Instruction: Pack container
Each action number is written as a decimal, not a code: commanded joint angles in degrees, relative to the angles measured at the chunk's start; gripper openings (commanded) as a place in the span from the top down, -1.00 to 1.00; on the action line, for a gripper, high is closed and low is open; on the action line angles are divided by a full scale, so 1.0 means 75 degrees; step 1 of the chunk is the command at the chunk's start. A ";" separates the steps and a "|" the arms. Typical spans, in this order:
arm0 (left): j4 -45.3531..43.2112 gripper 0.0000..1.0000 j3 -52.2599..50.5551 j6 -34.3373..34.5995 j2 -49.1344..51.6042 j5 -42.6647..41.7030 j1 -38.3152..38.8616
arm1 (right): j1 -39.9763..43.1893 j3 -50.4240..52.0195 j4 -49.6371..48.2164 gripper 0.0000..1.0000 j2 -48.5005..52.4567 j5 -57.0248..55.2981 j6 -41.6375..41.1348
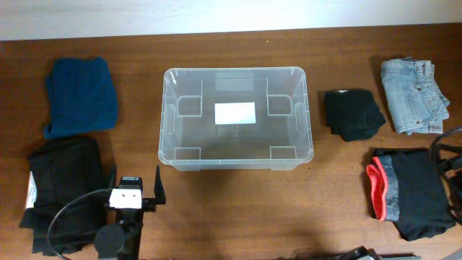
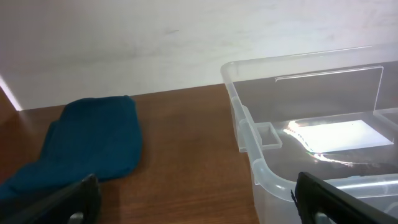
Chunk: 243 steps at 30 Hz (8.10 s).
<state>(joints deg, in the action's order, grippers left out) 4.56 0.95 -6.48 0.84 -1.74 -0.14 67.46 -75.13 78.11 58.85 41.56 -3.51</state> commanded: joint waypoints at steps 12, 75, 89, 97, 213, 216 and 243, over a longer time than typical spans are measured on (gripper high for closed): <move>0.0000 -0.99 -0.0061 -0.0122 -0.0073 -0.0058 -0.0017 | -0.2471 -0.0408 -0.0064 -0.96 -0.0306 0.0408 0.2556; 0.0017 -0.99 -0.0061 -0.0122 -0.0073 0.0198 -0.0017 | -0.4739 -0.0388 -0.2078 -0.97 0.1306 -0.5362 0.1169; -0.1306 -0.99 0.0023 -0.0128 -0.0073 -0.0379 -0.0017 | -0.4741 -0.0385 -0.2130 -0.97 0.1332 -0.5365 0.1169; -0.0207 -0.99 0.1804 -0.1323 0.0472 -0.0455 -0.0020 | -0.4741 -0.0385 -0.2130 -0.97 0.1332 -0.5365 0.1169; 0.7501 -0.97 0.9253 0.2984 1.4933 0.5345 -0.0708 | -0.4741 -0.0385 -0.2130 -0.97 0.1332 -0.5365 0.1172; 0.7446 -0.97 0.9113 0.2999 1.4933 0.5435 -0.0740 | -0.4741 -0.0385 -0.2130 -0.97 0.1332 -0.5365 0.1172; 0.6936 -0.96 0.8559 0.3095 1.4944 0.6298 -0.0924 | -0.4741 -0.0385 -0.2130 -0.97 0.1332 -0.5365 0.1172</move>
<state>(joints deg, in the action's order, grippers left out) 57.17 65.63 15.70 112.20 44.34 -5.98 31.70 -77.47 62.30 69.06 1.19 5.78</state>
